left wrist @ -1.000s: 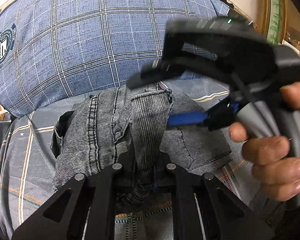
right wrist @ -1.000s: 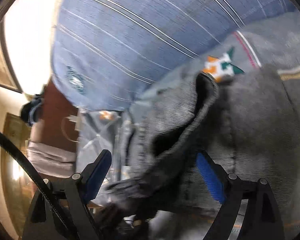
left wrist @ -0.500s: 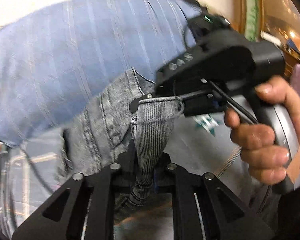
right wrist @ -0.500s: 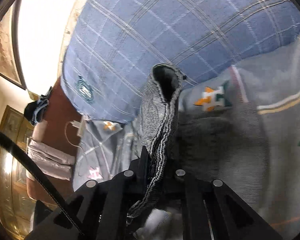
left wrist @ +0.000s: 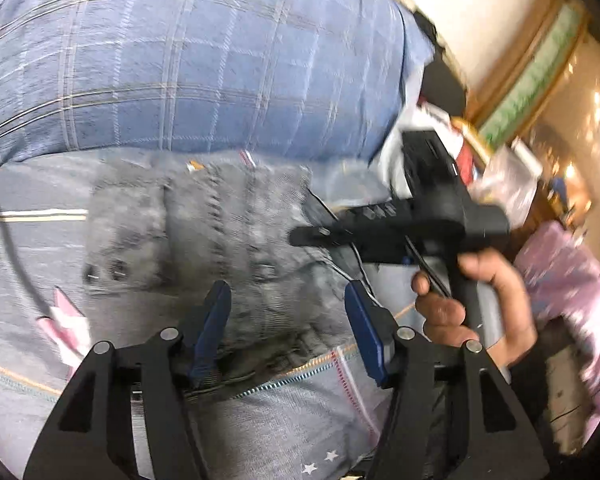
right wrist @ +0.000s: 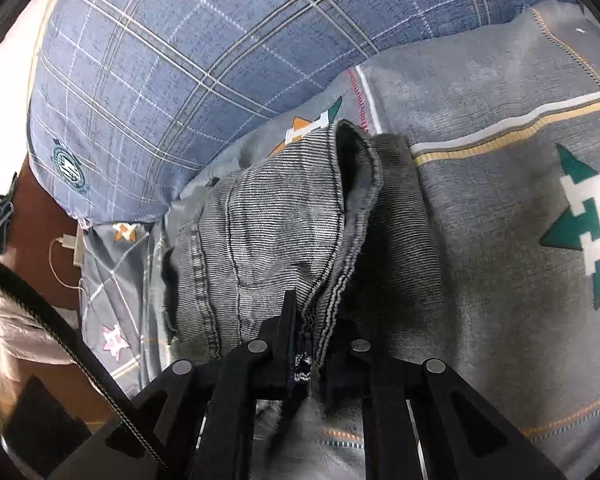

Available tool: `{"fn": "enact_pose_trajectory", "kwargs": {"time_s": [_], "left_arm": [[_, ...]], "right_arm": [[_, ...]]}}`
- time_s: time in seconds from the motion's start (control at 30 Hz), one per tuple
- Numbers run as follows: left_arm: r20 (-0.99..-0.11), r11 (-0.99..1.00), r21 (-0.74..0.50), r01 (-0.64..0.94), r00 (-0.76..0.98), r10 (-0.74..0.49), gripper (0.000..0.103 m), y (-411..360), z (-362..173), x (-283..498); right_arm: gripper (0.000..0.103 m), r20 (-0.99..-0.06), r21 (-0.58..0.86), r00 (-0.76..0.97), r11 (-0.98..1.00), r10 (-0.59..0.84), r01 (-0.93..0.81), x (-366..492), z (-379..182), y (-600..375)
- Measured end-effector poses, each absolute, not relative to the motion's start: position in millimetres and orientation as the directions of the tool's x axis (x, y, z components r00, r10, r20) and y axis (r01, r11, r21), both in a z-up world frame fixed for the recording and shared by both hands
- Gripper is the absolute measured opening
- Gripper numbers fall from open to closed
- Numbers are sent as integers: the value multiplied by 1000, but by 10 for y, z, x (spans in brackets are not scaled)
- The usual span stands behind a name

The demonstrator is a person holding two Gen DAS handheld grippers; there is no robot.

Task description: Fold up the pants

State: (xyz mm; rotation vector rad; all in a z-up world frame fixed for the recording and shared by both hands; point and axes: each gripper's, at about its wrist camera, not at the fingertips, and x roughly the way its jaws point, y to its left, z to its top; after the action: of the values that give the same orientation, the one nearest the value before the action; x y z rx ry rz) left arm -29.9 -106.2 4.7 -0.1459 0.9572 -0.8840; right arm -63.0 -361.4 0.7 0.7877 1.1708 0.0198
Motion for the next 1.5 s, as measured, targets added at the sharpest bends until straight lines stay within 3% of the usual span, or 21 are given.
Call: {"fn": "enact_pose_trajectory", "kwargs": {"time_s": [0.07, 0.13, 0.17, 0.33, 0.4, 0.43, 0.77, 0.93, 1.0, 1.07, 1.17, 1.37, 1.5], "left_arm": [[-660, 683, -480, 551, 286, -695, 60, -931, 63, -147], [-705, 744, -441, 502, 319, -633, 61, -873, -41, 31], [-725, 764, -436, 476, 318, -612, 61, -858, -113, 115], [-762, 797, -526, 296, 252, -597, 61, -647, -418, 369], [-756, 794, -549, 262, 249, -605, 61, -585, -410, 437], [-751, 790, -559, 250, 252, -611, 61, -524, -425, 467], [-741, 756, -640, 140, 148, -655, 62, -517, -802, 572], [-718, 731, -677, 85, 142, -681, 62, -536, -979, 639], [-721, 735, -670, 99, 145, -677, 50, -537, -1004, 627], [-723, 737, -665, 122, 140, -676, 32, -552, -939, 589], [-701, 717, -681, 146, 151, -697, 18, -546, -732, 531], [-681, 725, -654, 217, 249, -688, 16, -355, -88, 307], [-676, 749, -623, 226, 325, -661, 16, -16, 41, 118]], "right_arm": [[9, -809, 562, 437, 738, 394, 374, -685, 51, -3672], [17, -846, 509, 398, 757, 355, 409, -711, -100, -3729], [30, -876, 465, 354, 767, 327, 441, -691, -200, -3742], [38, -860, 492, 390, 737, 328, 464, -725, -107, -3855], [76, -852, 482, 446, 746, 276, 459, -794, 80, -3915], [79, -847, 477, 468, 746, 252, 464, -849, 155, -3953], [71, -818, 567, 427, 670, 386, 479, -939, -265, -3903], [55, -799, 596, 445, 630, 404, 498, -940, -479, -3916], [37, -796, 599, 446, 638, 410, 484, -910, -472, -3868], [24, -797, 595, 446, 656, 407, 464, -878, -448, -3819], [16, -807, 573, 451, 687, 380, 446, -862, -387, -3761], [14, -715, 643, 556, 710, 423, 288, -842, 102, -3477], [14, -677, 663, 565, 724, 471, 191, -846, 297, -3179]]}}
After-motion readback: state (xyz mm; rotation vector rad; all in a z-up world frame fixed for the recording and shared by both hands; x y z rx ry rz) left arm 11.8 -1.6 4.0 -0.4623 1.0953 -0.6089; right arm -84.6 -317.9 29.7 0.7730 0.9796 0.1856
